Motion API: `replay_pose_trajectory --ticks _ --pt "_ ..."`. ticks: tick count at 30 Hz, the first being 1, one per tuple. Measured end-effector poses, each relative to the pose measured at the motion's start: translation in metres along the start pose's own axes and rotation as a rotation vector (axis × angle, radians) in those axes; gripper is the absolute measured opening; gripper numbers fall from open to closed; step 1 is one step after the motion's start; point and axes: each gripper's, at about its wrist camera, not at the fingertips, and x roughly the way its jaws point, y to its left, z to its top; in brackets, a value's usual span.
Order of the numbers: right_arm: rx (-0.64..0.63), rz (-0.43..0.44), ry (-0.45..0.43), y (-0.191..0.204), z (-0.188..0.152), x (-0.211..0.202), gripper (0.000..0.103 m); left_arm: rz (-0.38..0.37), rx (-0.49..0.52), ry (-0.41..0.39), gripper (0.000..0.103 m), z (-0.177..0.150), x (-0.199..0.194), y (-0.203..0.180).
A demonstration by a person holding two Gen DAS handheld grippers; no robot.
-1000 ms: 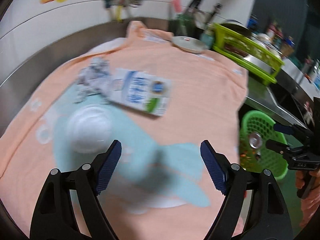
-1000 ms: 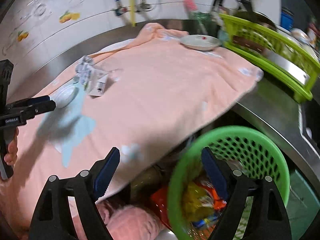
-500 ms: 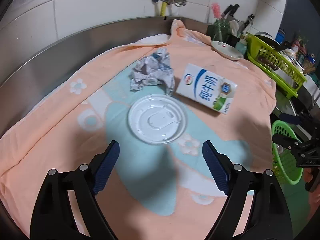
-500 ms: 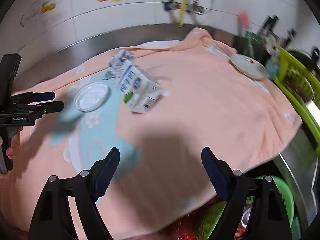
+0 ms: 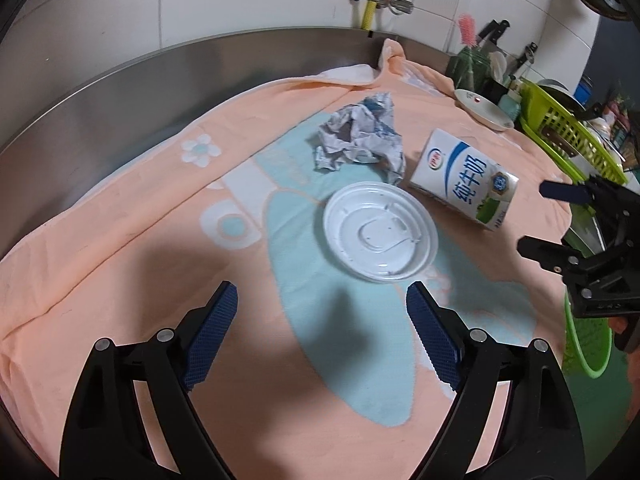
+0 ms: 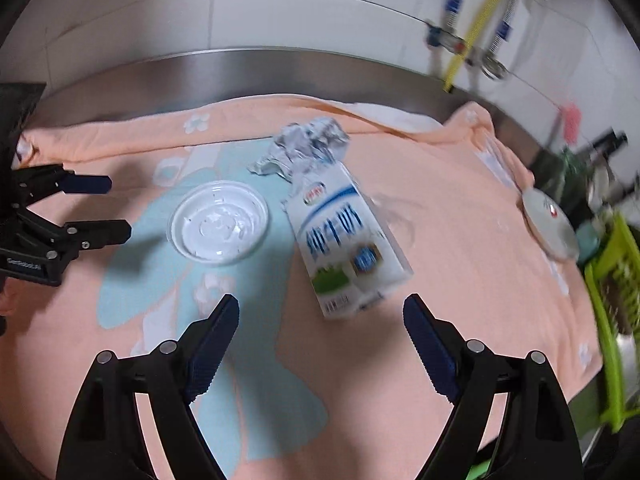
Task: Collect trash
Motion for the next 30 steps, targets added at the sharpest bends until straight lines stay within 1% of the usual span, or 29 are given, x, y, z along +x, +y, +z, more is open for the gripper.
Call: replay_pose_trajectory --ticks 4,10,15,19,21,23,26,27,30 --pt "-0.072 -0.043 0.022 0.009 0.014 0.016 0.081 0.002 -0.002 -0.002 0.085 -0.001 -0.001 0.007" --pt "-0.177 -0.135 0.070 0.014 0.020 0.041 0.081 0.002 -0.005 -0.001 0.086 -0.001 -0.001 0.014" --pt "-0.234 -0.168 0.095 0.015 0.023 0.056 0.081 -0.002 0.017 0.005 0.087 0.000 0.003 0.010" --pt "-0.244 -0.180 0.105 0.013 0.026 0.066 0.081 -0.005 0.051 0.013 0.093 0.003 0.009 0.002" --pt "-0.244 -0.183 0.110 0.012 0.026 0.069 0.081 -0.008 0.072 0.017 0.093 0.004 0.012 -0.004" --pt "-0.247 -0.190 0.114 0.011 0.026 0.070 0.080 -0.006 0.086 0.023 0.096 0.005 0.015 -0.008" --pt "-0.255 -0.210 0.114 0.009 0.025 0.070 0.071 -0.001 0.116 0.030 0.096 0.007 0.021 -0.014" --pt "-0.256 -0.216 0.112 0.008 0.025 0.069 0.067 0.002 0.128 0.034 0.096 0.008 0.023 -0.017" --pt "-0.245 -0.201 0.113 0.005 0.024 0.067 0.067 0.001 0.153 0.041 0.097 0.011 0.029 -0.022"
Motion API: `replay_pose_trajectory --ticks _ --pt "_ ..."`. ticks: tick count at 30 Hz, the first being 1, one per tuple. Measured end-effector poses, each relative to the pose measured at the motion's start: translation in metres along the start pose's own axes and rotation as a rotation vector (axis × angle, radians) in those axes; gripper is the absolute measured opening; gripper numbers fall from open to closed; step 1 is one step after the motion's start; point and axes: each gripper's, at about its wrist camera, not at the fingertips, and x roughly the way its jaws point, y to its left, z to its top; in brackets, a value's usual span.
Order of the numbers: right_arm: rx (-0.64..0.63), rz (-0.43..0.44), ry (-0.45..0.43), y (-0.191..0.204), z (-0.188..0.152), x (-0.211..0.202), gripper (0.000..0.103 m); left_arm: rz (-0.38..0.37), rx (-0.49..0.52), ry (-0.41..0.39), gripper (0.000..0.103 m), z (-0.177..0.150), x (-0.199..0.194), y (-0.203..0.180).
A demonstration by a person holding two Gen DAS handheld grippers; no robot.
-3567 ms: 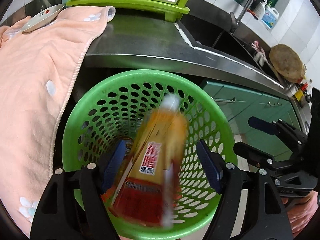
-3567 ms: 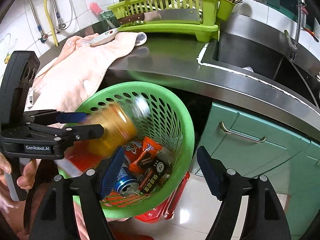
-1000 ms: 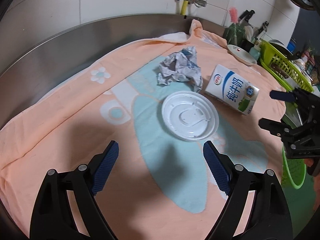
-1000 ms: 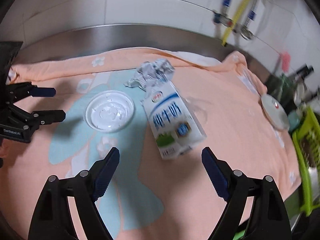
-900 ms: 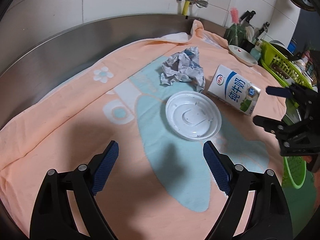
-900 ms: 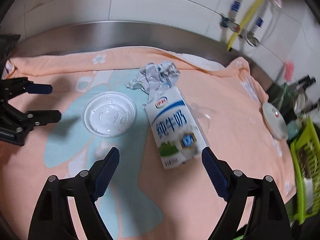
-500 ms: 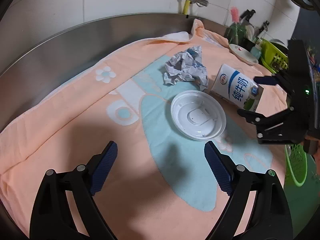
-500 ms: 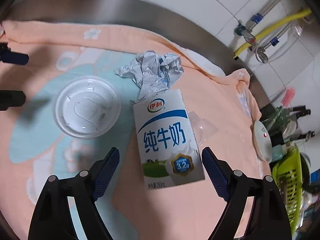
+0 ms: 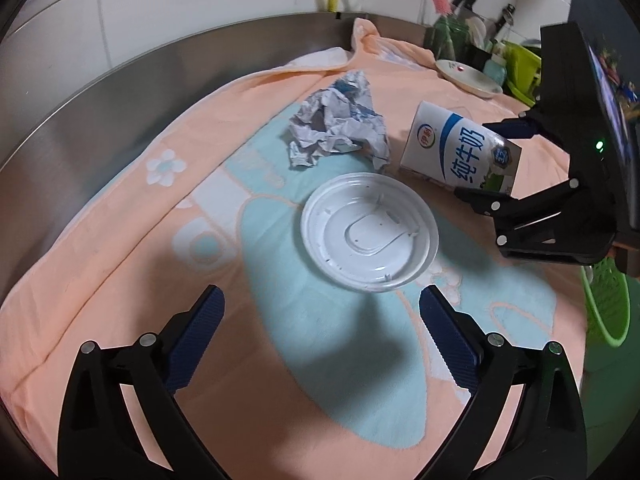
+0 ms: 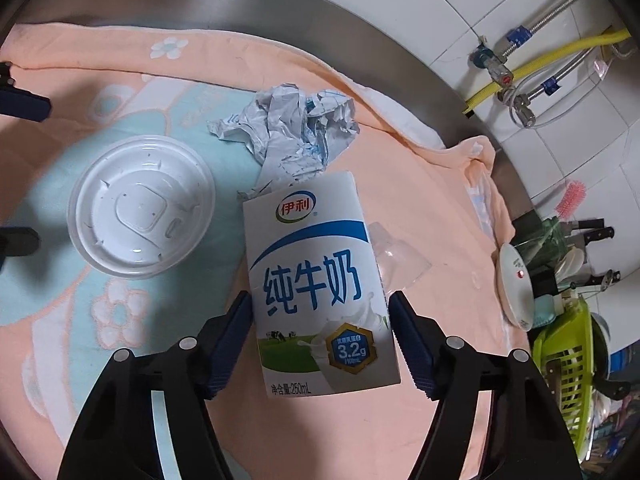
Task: Collect trash
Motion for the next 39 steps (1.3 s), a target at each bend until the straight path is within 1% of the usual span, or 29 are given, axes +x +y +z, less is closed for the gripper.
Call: replay_pose_trajectory --ticks 3,8,15,18,21,25,30,34,39 --pt "0.044 0.038 -0.006 -0.007 -0.003 -0.003 0.066 0.000 0.032 0.006 0.097 0.004 0.005 -0.006" --pt "0.101 0.065 -0.033 -0.016 -0.014 -0.018 0.066 -0.006 0.087 0.013 0.098 0.012 0.016 -0.017" --pt "0.247 0.145 -0.063 -0.036 -0.040 -0.042 0.066 -0.009 0.139 0.030 0.098 0.026 0.030 -0.030" --pt "0.317 0.190 -0.072 -0.044 -0.053 -0.050 0.066 -0.035 0.146 0.047 0.098 0.030 0.036 -0.031" --pt "0.370 0.214 -0.085 -0.050 -0.067 -0.060 0.066 -0.042 0.158 0.058 0.098 0.032 0.043 -0.033" --pt "0.419 0.226 -0.099 -0.055 -0.085 -0.073 0.066 -0.036 0.180 0.074 0.098 0.035 0.052 -0.036" --pt "0.496 0.237 -0.106 -0.065 -0.117 -0.086 0.066 -0.047 0.171 0.089 0.098 0.038 0.062 -0.037" --pt "0.550 0.240 -0.105 -0.070 -0.144 -0.094 0.066 -0.055 0.161 0.084 0.096 0.037 0.065 -0.037" --pt "0.617 0.224 -0.096 -0.075 -0.180 -0.105 0.066 -0.044 0.179 0.057 0.093 0.036 0.063 -0.042"
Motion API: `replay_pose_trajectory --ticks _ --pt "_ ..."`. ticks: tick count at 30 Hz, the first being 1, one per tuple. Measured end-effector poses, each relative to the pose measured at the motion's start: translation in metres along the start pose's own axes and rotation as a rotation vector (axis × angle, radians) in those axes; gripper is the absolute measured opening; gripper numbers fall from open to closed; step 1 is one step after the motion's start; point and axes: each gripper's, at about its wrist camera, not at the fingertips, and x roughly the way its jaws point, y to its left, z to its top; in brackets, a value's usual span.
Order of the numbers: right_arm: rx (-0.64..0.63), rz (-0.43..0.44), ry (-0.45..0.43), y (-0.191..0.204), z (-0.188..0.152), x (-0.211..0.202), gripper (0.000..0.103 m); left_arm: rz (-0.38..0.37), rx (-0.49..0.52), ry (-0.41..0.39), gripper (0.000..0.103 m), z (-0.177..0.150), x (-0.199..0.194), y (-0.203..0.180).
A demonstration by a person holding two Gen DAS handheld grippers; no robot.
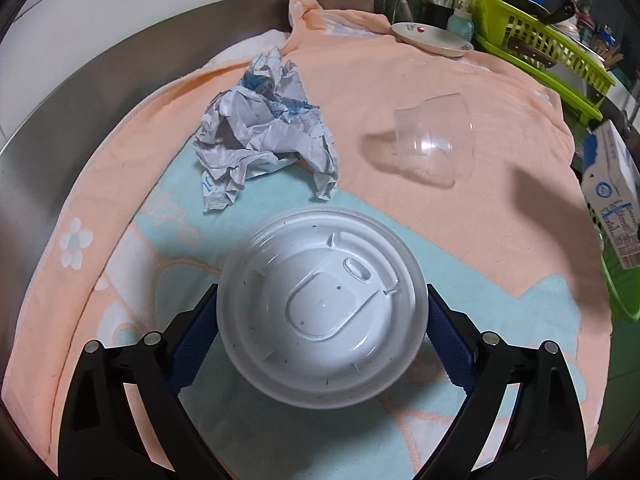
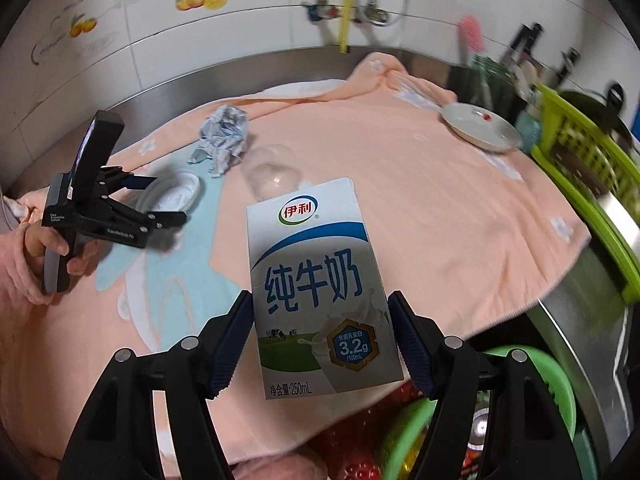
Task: Collect trash
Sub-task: 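Carry the milk carton and white lid into the green basket and release both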
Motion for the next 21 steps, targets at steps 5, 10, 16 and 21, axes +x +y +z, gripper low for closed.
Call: replay_pose_trajectory --ticks 5,10,16,21 --pt "0.092 -0.032 -0.009 -0.029 -0.024 -0.015 0.066 0.007 0.000 -0.018 0.092 -0.002 -0.006 -0.006" --pt "0.198 -0.079 -0.010 -0.064 -0.052 -0.030 0.066 -0.004 -0.001 -0.045 0.092 -0.008 -0.024 -0.015" --pt "0.295 -0.158 0.005 -0.104 -0.086 -0.042 0.066 -0.040 0.043 -0.094 0.092 -0.009 -0.052 -0.044" --pt "0.406 -0.216 0.020 -0.141 -0.118 -0.049 0.066 -0.094 0.079 -0.119 0.092 -0.004 -0.065 -0.078"
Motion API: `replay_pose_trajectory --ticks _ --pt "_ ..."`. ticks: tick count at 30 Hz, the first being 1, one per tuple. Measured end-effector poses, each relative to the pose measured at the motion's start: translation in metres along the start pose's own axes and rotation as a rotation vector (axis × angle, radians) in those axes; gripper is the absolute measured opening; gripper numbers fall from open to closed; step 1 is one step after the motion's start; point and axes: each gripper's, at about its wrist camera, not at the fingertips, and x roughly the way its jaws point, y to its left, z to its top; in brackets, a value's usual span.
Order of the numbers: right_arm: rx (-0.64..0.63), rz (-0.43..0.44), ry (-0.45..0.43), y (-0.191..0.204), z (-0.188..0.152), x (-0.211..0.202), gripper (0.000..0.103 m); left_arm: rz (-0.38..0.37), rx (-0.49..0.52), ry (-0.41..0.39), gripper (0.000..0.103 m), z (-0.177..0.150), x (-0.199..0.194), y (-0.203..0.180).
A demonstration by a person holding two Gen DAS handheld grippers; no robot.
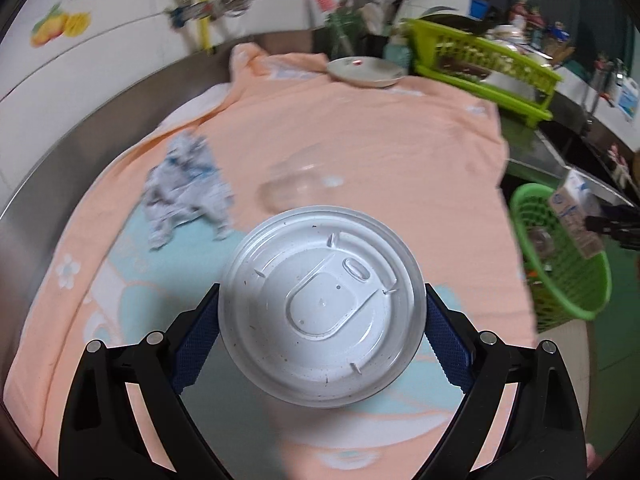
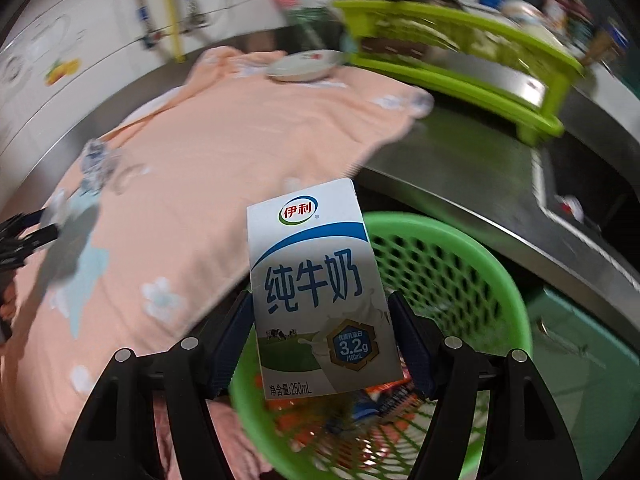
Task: Collect trash
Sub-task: 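Carry the milk carton and white lid into the green basket and release both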
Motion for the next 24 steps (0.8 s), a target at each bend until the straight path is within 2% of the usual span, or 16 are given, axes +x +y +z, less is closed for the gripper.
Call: replay_pose_trajectory --ticks 4,12,14,24 --pt "0.085 -0.039 0.018 -0.033 -0.014 0.003 0.066 -0.053 0.044 -0.014 0.092 0.008 -0.002 -0.036" --pt "0.175 -0.037 0.041 -0.069 -0.032 0.013 0.069 -0.163 0.152 -0.012 0.092 0.023 0.009 -0.125" --pt "0.186 -0.032 0.031 -0.073 -0.035 0.010 0.073 -0.189 0.171 -0.005 0.092 0.025 0.014 -0.146" --pt "0.192 -0.030 -0.036 -0.095 -0.043 -0.023 0.074 -0.283 0.270 0.037 0.092 0.026 0.037 -0.239"
